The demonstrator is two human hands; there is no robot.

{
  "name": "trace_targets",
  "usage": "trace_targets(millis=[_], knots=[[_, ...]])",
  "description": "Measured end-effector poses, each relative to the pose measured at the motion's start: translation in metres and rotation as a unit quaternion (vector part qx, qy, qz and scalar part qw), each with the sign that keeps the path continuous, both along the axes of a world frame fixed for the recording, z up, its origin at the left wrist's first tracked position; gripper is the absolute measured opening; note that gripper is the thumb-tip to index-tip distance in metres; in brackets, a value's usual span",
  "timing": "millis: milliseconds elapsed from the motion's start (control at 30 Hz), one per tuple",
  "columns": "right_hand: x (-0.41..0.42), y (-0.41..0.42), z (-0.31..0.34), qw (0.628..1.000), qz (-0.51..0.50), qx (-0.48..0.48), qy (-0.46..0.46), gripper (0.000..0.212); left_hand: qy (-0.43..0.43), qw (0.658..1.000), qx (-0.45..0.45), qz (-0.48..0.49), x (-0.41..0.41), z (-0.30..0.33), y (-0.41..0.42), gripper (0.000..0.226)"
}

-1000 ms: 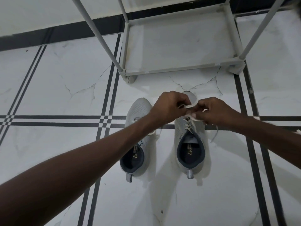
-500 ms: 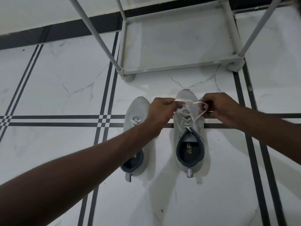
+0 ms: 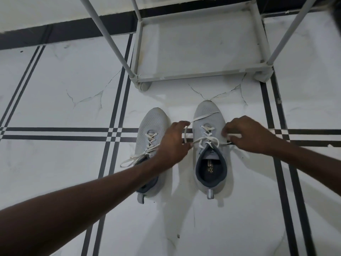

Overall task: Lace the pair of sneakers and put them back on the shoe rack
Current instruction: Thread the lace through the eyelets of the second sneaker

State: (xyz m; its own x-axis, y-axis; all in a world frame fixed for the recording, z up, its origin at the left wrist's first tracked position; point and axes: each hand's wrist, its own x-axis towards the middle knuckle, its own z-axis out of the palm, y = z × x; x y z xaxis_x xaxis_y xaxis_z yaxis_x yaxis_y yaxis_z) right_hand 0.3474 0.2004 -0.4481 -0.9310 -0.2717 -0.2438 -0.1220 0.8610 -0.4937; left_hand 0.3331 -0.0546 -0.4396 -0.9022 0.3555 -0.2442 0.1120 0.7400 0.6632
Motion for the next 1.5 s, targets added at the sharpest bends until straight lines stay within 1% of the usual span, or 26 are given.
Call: trace_targets(millis=[33, 67, 100, 167, 267, 367, 400, 433, 500, 533, 600, 633, 733, 833, 900, 1100, 1200, 1267, 1333, 1367, 1433, 1500], knots=[[0.003, -0.007, -0.003, 1.000, 0.011, -0.018, 0.009, 0.020, 0.045, 0.998, -0.010, -0.044, 0.004, -0.003, 0.004, 0.053], [0.007, -0.014, -0.007, 0.999, 0.019, -0.025, 0.022, 0.023, 0.059, 0.996, -0.014, -0.073, 0.007, -0.002, 0.010, 0.046], [0.009, -0.019, -0.010, 0.999, 0.020, -0.023, 0.037, 0.024, 0.054, 0.995, -0.017, -0.087, 0.007, -0.003, 0.014, 0.039], [0.014, -0.025, -0.012, 0.998, 0.006, -0.027, 0.053, 0.019, 0.039, 0.995, -0.023, -0.088, 0.000, -0.006, 0.019, 0.026], [0.015, -0.030, -0.006, 0.995, -0.042, -0.082, 0.033, 0.006, 0.002, 0.997, -0.022, -0.070, -0.012, -0.002, 0.021, 0.012], [0.012, -0.027, -0.002, 0.988, -0.084, -0.128, -0.020, 0.017, -0.023, 0.997, 0.008, -0.078, -0.021, 0.006, 0.020, 0.005], [0.010, -0.022, -0.001, 0.990, -0.076, -0.118, -0.030, 0.021, -0.022, 0.995, 0.005, -0.099, -0.023, 0.008, 0.019, 0.005], [0.009, -0.016, 0.000, 0.994, -0.054, -0.088, -0.029, 0.024, -0.015, 0.991, -0.013, -0.132, -0.023, 0.008, 0.016, 0.009], [0.007, -0.001, 0.003, 1.000, 0.000, 0.007, -0.016, 0.027, 0.016, 0.973, -0.075, -0.219, -0.019, 0.004, 0.008, 0.020], [0.007, 0.006, 0.006, 0.999, 0.016, 0.046, -0.020, 0.031, 0.032, 0.963, -0.096, -0.250, -0.016, 0.002, 0.003, 0.021], [0.011, 0.012, 0.010, 0.995, 0.042, 0.089, -0.035, 0.039, 0.040, 0.957, -0.101, -0.270, -0.011, -0.002, -0.007, 0.022], [0.015, 0.012, 0.011, 0.993, 0.061, 0.100, -0.034, 0.039, 0.037, 0.957, -0.097, -0.269, -0.012, -0.002, -0.011, 0.024], [0.028, 0.015, 0.005, 0.990, 0.110, 0.087, -0.013, 0.020, 0.037, 0.962, -0.094, -0.254, -0.018, 0.000, -0.018, 0.025], [0.030, 0.023, -0.011, 0.987, 0.114, 0.113, 0.010, 0.024, 0.025, 0.969, -0.085, -0.231, -0.017, -0.004, -0.027, 0.023], [0.032, 0.027, -0.017, 0.985, 0.105, 0.134, 0.009, 0.026, 0.005, 0.972, -0.075, -0.221, -0.014, -0.007, -0.033, 0.022], [0.032, 0.034, -0.025, 0.988, 0.098, 0.123, 0.004, 0.022, -0.034, 0.975, -0.064, -0.209, -0.015, -0.005, -0.039, 0.010], [0.030, 0.034, -0.022, 0.988, 0.104, 0.114, -0.007, 0.034, -0.041, 0.977, -0.070, -0.199, -0.015, -0.004, -0.036, 0.010], [0.023, 0.037, -0.014, 0.988, 0.095, 0.115, -0.038, 0.037, -0.067, 0.979, -0.075, -0.176, -0.018, -0.003, -0.039, 0.016], [0.018, 0.044, -0.007, 0.988, 0.062, 0.107, -0.094, 0.034, -0.131, 0.980, -0.065, -0.138, -0.025, 0.002, -0.048, 0.018], [0.017, 0.046, -0.003, 0.987, 0.041, 0.083, -0.130, 0.033, -0.152, 0.980, -0.045, -0.118, -0.030, 0.006, -0.054, 0.016], [0.016, 0.047, 0.007, 0.977, -0.002, -0.006, -0.211, 0.023, -0.190, 0.977, 0.007, -0.095, -0.039, 0.017, -0.060, 0.007], [0.017, 0.046, 0.019, 0.951, -0.038, -0.113, -0.286, 0.015, -0.250, 0.962, 0.066, -0.082, -0.043, 0.029, -0.060, 0.008]])
